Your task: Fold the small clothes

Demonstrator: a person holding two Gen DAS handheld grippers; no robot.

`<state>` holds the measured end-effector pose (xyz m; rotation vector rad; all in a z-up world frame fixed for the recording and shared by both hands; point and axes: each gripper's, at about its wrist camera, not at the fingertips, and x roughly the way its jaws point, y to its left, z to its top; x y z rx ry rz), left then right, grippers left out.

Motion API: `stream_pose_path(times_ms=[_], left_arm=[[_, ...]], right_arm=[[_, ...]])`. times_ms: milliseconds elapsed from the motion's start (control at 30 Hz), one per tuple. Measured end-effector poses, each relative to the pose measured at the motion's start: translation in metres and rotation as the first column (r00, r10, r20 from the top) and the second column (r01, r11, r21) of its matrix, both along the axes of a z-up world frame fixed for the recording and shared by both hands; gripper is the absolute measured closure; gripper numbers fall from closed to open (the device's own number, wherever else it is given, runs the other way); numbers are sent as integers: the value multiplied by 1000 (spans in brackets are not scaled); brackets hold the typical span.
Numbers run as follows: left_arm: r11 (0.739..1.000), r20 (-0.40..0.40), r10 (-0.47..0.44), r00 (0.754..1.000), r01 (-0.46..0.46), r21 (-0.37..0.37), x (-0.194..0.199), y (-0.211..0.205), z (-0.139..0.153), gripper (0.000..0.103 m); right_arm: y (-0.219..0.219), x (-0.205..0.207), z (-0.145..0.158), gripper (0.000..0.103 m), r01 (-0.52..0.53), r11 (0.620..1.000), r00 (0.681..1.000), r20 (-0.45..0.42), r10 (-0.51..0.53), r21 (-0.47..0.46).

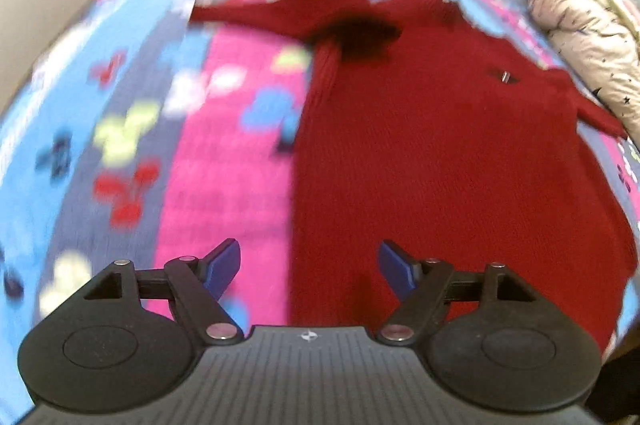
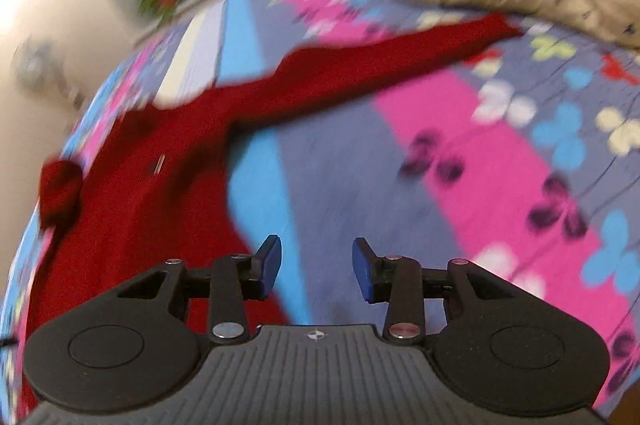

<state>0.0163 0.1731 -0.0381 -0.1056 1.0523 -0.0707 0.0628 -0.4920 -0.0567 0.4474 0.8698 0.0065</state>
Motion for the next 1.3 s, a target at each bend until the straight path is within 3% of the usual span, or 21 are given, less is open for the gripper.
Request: stream_pose_path(times_ms=[100,200,267,300,367,400,467,533,633,733,800,833,900,967,1000,1067,1133,1200,1267,1300], left_arm=[[999,-94,-14,995,11,-35,-12,9,-11,22],[997,-127,-69,990,66,-25,-21,3,-16,22],[997,-139,-80,987,80,-7,-25,-3,-21,23],[997,-133,-74,988,76,7,-27,-8,-23,27],[995,-109,-101,989,102,4,-33,-17,-22,64],[991,-98,-132,986,129,-31,-36,-22,-20,91],[991,-42,-134,990,133,-32,-45,-24,-7,92],[990,28,-116,993,118,-74,-58,-17,11,92],[961,189,-67,980,114,-252,-81,8,49,93],[925,254,-8,967,103,-366,-97,28,64,95],[935,210,0,978,74,-346,-89,29,58,95],[948,158,-5,987,55,-315,-81,24,49,94],[976,30,-24,999,30,-216,-64,12,29,88],[997,-28,-31,999,29,-72,-53,-3,18,88],[999,-18,-32,999,31,-36,-52,-8,19,86],[997,33,-58,998,59,-43,-51,-16,25,80],[992,75,-104,992,109,-61,-53,-25,30,76],[986,58,-153,987,156,-57,-47,-39,23,72],[985,-33,-175,984,174,-13,-38,-51,5,65],[983,-89,-181,979,183,21,-36,-57,-5,65]], right_arm=[[27,-9,-17,54,-116,993,991,-75,112,-39],[54,-13,-33,54,-214,971,966,-169,195,-105],[70,-19,-34,53,-234,959,963,-172,206,-161],[76,-21,-32,60,-235,956,964,-167,207,-174],[83,-26,-27,82,-218,961,970,-150,193,-173],[83,-30,-23,95,-205,962,974,-136,182,-182],[77,-38,-8,96,-164,973,986,-66,155,-160],[60,-52,20,97,-78,994,995,59,82,-71],[25,-86,61,97,33,994,967,249,-58,106],[8,-109,79,97,112,983,933,326,-153,143],[5,-104,71,97,136,981,952,258,-168,136],[8,-95,61,97,129,986,973,181,-146,103],[21,-72,35,96,109,994,994,-14,-109,6],[35,-59,13,93,82,993,981,-170,-96,-89],[42,-56,11,93,86,986,976,-184,-112,-142],[50,-60,19,88,118,962,981,-122,-152,-246],[54,-64,34,85,118,965,992,-22,-127,-235],[61,-64,38,69,62,980,998,10,-61,-187],[72,-58,23,58,-32,986,996,-83,18,-164],[79,-54,9,58,-82,981,983,-176,51,-176]])
